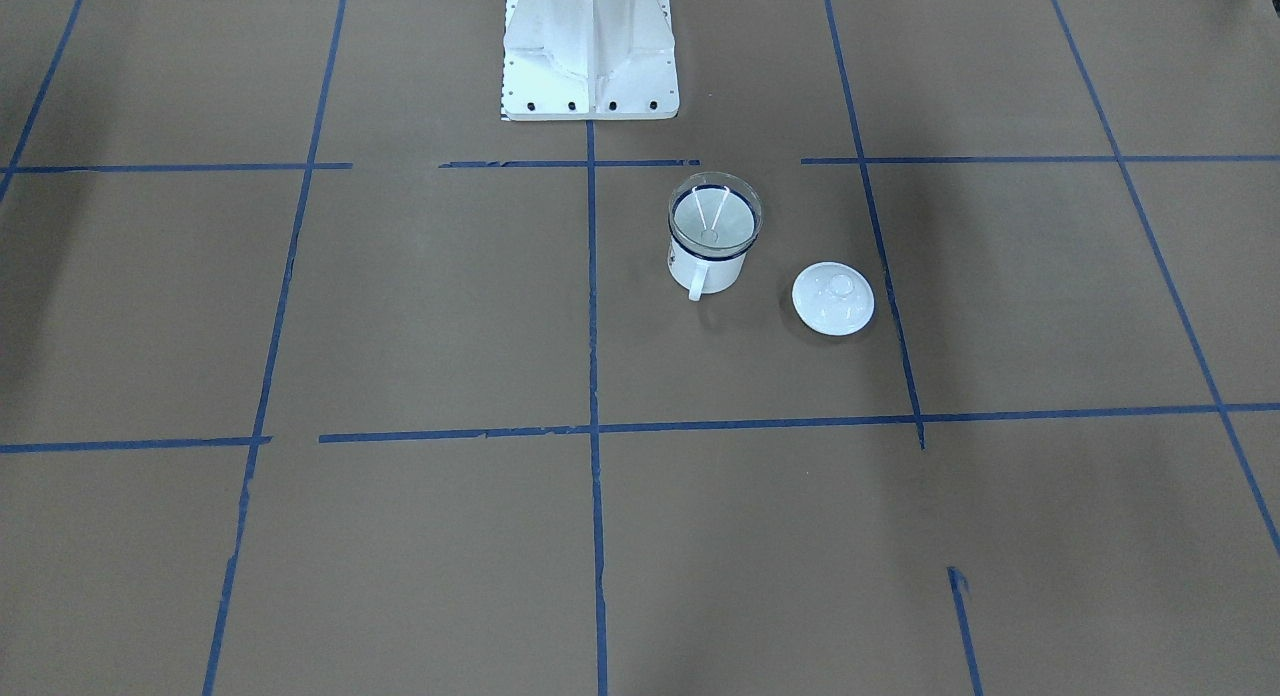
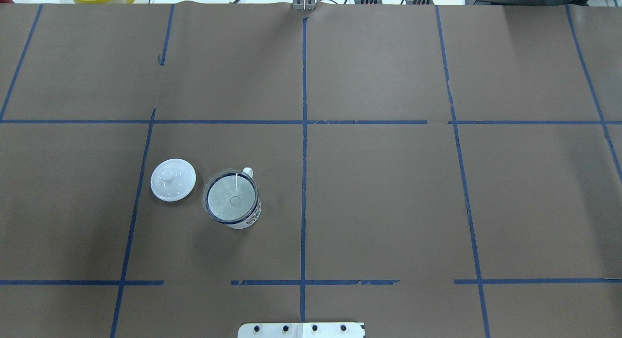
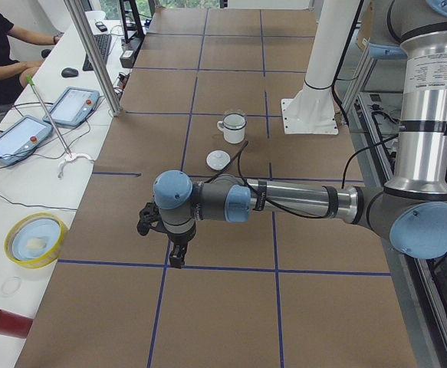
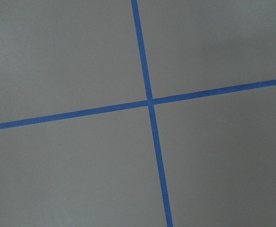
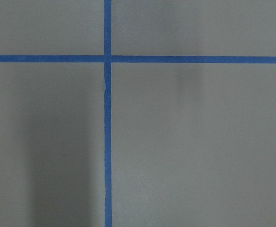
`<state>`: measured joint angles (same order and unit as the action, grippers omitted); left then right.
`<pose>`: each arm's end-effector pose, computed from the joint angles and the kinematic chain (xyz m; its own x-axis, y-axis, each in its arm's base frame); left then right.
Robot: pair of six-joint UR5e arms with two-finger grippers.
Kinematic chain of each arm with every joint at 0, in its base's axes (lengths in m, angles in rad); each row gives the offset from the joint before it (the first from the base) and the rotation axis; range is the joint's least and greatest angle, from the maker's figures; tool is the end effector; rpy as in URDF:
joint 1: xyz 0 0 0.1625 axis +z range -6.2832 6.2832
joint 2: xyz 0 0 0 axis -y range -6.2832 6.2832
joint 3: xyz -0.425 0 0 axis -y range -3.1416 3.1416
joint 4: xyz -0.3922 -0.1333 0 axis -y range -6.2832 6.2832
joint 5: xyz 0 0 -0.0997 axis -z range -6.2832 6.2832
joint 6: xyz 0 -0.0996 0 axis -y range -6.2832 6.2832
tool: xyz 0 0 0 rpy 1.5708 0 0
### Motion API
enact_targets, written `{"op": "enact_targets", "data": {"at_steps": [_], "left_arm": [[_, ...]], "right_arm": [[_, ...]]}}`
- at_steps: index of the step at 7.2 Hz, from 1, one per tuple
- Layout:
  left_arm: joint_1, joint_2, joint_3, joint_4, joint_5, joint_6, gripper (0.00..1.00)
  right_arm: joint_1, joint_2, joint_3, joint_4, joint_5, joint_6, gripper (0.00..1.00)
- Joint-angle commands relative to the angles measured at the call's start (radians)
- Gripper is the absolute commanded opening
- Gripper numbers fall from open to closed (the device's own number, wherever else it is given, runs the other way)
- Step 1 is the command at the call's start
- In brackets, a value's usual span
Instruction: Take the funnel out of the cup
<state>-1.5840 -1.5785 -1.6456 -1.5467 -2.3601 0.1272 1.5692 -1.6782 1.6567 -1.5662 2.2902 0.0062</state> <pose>-0.0692 -0.4969 0.6194 0.7008 0.1585 -0.6955 -0.0763 0.9861 0.1478 0.0670 -0.4451 0.6701 0.7522 0.0161 0.6587 -0.0031 0.9998 -0.0210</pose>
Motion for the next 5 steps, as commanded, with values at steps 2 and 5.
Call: {"op": "enact_targets", "data": {"at_steps": [2,5], "left_arm": [[-0.001,-0.001,0.0,0.0,0.001,-0.001,1.0],[0.008,-0.136,-0.01,0.002,0.012,-0.015,1.0]], "right_arm": [[0.0,0.0,0.0,0.0,0.0,0.0,1.0],[0.0,0.0,0.0,0.0,0.0,0.0,1.0]]}}
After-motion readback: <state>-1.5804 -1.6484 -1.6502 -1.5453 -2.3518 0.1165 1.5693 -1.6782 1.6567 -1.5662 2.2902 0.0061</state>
